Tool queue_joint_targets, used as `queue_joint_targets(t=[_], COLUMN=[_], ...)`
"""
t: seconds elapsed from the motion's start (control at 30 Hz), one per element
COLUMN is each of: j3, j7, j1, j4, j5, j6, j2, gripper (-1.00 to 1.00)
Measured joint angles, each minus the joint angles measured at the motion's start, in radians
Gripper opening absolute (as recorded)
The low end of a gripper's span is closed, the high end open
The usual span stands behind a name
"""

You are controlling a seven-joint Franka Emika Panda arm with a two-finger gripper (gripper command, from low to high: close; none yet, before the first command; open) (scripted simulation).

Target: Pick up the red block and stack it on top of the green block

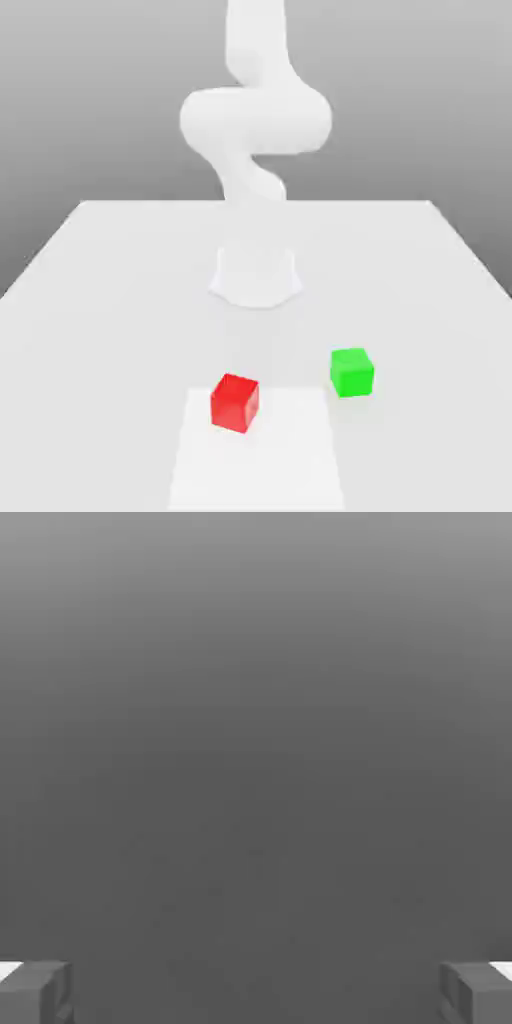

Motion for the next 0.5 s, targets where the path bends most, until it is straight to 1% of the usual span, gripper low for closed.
queue_joint_targets(t=[0.23,0.5], j3=[0.034,0.042], j7=[0.109,0.223], j1=[-0.057,-0.104], j4=[-0.185,-0.406], j5=[-0.019,-0.017], j6=[0.165,0.365], j2=[0.242,0.540], gripper=[0.00,0.00])
